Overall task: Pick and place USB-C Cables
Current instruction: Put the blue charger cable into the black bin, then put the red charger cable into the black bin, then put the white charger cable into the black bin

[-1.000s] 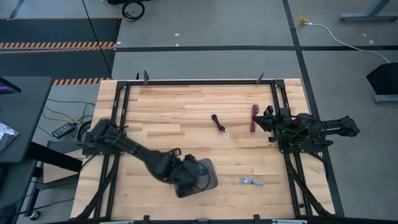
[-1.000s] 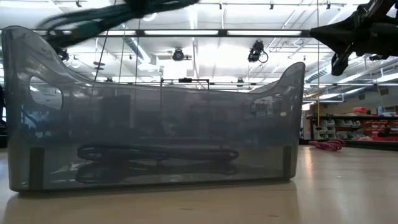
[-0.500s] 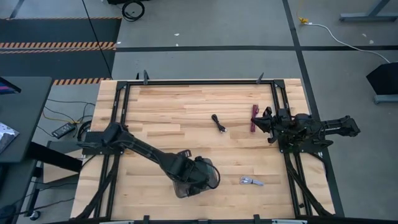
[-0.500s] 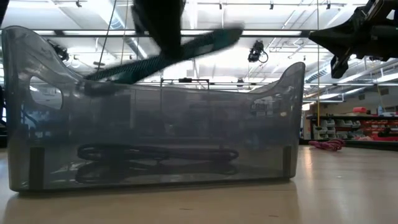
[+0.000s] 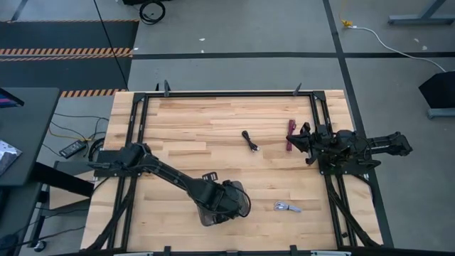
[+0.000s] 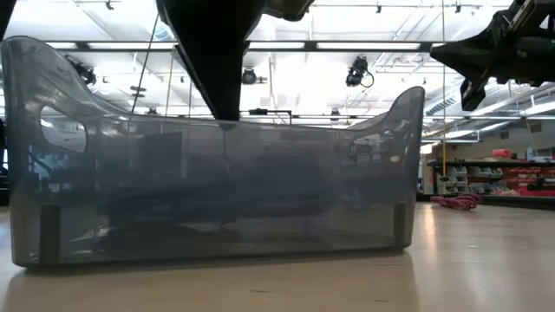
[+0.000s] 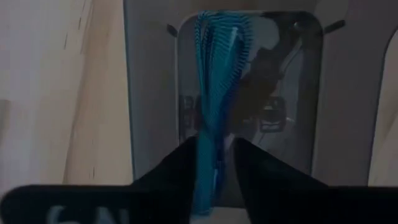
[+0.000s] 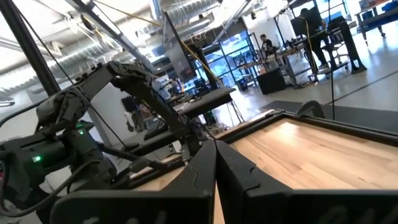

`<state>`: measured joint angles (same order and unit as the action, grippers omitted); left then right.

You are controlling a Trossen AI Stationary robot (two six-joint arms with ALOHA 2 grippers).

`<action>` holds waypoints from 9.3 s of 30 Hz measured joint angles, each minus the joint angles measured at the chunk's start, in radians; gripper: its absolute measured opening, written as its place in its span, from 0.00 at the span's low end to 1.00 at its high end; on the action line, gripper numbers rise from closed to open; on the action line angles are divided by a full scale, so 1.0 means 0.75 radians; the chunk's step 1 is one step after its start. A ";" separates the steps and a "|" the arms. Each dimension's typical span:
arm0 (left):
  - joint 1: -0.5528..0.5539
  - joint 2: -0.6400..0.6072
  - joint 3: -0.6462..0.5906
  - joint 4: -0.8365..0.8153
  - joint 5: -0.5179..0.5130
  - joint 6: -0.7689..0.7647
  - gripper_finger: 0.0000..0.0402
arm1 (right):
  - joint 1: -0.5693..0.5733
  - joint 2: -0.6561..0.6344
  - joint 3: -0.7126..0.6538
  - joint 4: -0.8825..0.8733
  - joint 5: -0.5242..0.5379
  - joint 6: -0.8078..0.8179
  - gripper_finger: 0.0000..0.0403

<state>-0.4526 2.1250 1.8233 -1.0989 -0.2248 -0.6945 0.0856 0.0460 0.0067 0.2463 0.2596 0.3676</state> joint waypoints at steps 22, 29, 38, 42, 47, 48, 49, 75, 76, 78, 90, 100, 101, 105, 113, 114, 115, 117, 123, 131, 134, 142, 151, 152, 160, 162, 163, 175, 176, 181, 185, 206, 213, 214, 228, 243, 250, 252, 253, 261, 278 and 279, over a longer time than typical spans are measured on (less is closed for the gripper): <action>-0.213 -0.264 0.002 0.094 -0.812 0.220 0.51 | 0.000 0.114 0.060 0.121 -0.104 -0.284 0.06; -0.337 -0.264 0.002 0.147 -0.824 0.189 0.51 | 0.000 0.444 0.268 -0.032 -0.040 -0.397 0.24; -0.519 -0.247 -0.001 0.454 -0.709 0.442 0.51 | -0.048 1.053 0.756 -0.701 0.348 -0.267 0.50; -0.516 -0.237 0.001 0.637 -0.673 0.655 0.51 | -0.158 1.342 0.964 -1.169 0.348 0.013 0.51; -0.416 -0.218 0.000 0.649 -0.570 0.722 0.49 | -0.306 1.610 1.089 -1.566 0.288 0.207 0.50; -0.387 -0.212 0.000 0.656 -0.556 0.722 0.48 | -0.337 1.641 1.093 -1.603 0.271 0.224 0.50; -0.362 -0.208 0.001 0.655 -0.544 0.723 0.47 | -0.365 1.668 1.093 -1.627 0.241 0.229 0.50; -0.091 -0.032 0.006 0.712 -0.366 1.000 0.35 | -0.617 1.930 1.076 -1.611 -0.156 0.483 0.50; -0.089 -0.032 0.012 0.729 -0.365 1.046 0.35 | -0.616 1.945 1.073 -1.609 -0.173 0.496 0.50; -0.083 -0.033 0.035 0.749 -0.365 1.133 0.35 | -0.616 1.985 1.065 -1.585 -0.211 0.519 0.50; -0.108 -0.037 0.109 0.624 -0.364 1.186 0.35 | -0.612 2.089 1.064 -1.554 -0.186 0.468 0.37; -0.053 -0.024 0.108 0.731 -0.363 1.128 0.35 | -0.557 1.862 1.100 -1.703 -0.033 0.274 0.05; -0.042 -0.024 0.108 0.731 -0.365 1.106 0.35 | -0.529 1.826 1.119 -1.722 -0.014 0.275 0.04; -0.027 -0.025 0.108 0.674 -0.371 1.004 0.32 | -0.363 1.678 1.225 -1.777 0.028 0.263 0.04; -0.185 -0.104 0.107 0.618 -0.372 0.968 0.23 | 0.118 1.538 1.488 -1.699 0.116 0.227 0.04; -0.206 -0.126 0.107 0.621 -0.383 0.968 0.22 | 0.173 1.547 1.507 -1.669 0.130 0.226 0.04; -0.227 -0.146 0.107 0.630 -0.394 0.967 0.21 | 0.224 1.559 1.522 -1.640 0.142 0.221 0.04; -0.281 -0.192 0.108 0.649 -0.437 0.950 0.18 | 0.305 1.603 1.544 -1.569 0.148 0.189 0.04; -0.475 -0.269 0.109 0.522 -0.910 0.828 0.12 | 0.400 1.834 1.601 -1.344 0.119 -0.011 0.04; -0.556 -0.271 0.108 0.224 -1.427 0.560 0.08 | 0.384 2.158 1.793 -1.320 -0.006 -0.195 0.04; -0.537 -0.271 0.108 0.217 -1.490 0.556 0.07 | 0.407 2.235 1.901 -1.305 -0.048 -0.275 0.04; -0.425 -0.271 0.108 0.149 -1.525 0.483 0.06 | 0.465 2.425 2.071 -1.385 -0.153 -0.514 0.04; -0.306 -0.271 0.108 -0.050 -1.515 0.411 0.06 | 0.403 2.492 2.071 -1.377 -0.162 -0.596 0.04; -0.299 -0.274 0.108 -0.084 -1.529 0.382 0.06 | 0.394 2.492 2.071 -1.348 -0.185 -0.598 0.06; -0.231 -0.332 0.108 -0.215 -1.557 0.172 0.05 | 0.358 2.490 2.070 -1.324 -0.272 -0.655 0.23; -0.216 -0.333 0.108 -0.215 -1.559 0.173 0.05 | 0.352 2.490 2.060 -1.327 -0.273 -0.661 0.28; -0.207 -0.333 0.108 -0.216 -1.559 0.177 0.05 | 0.349 2.490 2.056 -1.335 -0.272 -0.664 0.30; -0.031 -0.333 0.108 -0.179 -1.393 0.215 0.05 | 0.298 2.455 2.015 -1.551 -0.197 -0.624 0.46; -0.024 -0.333 0.108 -0.178 -1.388 0.213 0.05 | 0.294 2.447 2.015 -1.577 -0.199 -0.623 0.46; -0.008 -0.332 0.108 -0.183 -1.335 0.183 0.04 | 0.273 2.435 2.015 -1.679 -0.197 -0.628 0.45; 0.040 -0.323 0.108 -0.163 -1.084 0.184 0.04 | 0.258 2.434 2.015 -1.782 -0.198 -0.554 0.44; -0.245 -0.250 -0.021 -0.416 -0.968 -0.216 0.04 | 0.336 2.434 2.015 -2.213 -0.175 -0.051 0.44; -0.472 -0.248 -0.134 -0.132 -1.180 -0.030 0.03 | 0.475 2.434 2.015 -2.114 -0.274 -0.028 0.44; -0.481 -0.250 -0.121 -0.064 -1.165 0.042 0.03 | 0.499 2.434 2.015 -2.096 -0.285 0.012 0.44; -0.493 -0.243 -0.048 1.251 -0.074 1.118 0.06 | 0.784 2.434 2.015 -2.070 -0.175 0.486 0.43; -0.245 -0.438 -0.668 1.939 0.322 1.135 0.07 | 0.887 2.432 1.894 -2.035 -0.092 0.575 0.43; -0.165 -0.856 -1.117 1.994 0.112 1.015 0.02 | 0.911 2.433 1.723 -2.000 -0.161 0.656 0.43; -0.152 -0.977 -1.251 2.086 0.079 1.002 0.02 | 0.912 2.431 1.703 -1.982 -0.200 0.666 0.43; -0.152 -1.031 -1.315 2.140 0.068 1.001 0.02 | 0.913 2.426 1.695 -1.959 -0.214 0.669 0.43; -0.144 -1.243 -1.657 2.508 -0.046 1.013 0.04 | 0.884 2.379 1.681 -1.807 -0.221 0.659 0.43; -0.112 -1.242 -1.671 2.503 -0.055 0.999 0.04 | 0.895 2.380 1.536 -1.581 -0.231 0.811 0.43; -0.112 -1.242 -1.671 2.503 -0.055 0.999 0.04 | 0.895 2.380 1.518 -1.589 -0.227 0.813 0.43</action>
<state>-0.5365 1.1938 0.5701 0.7781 -0.2660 0.0547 0.7570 1.8309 1.1453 -0.9454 0.0896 0.9774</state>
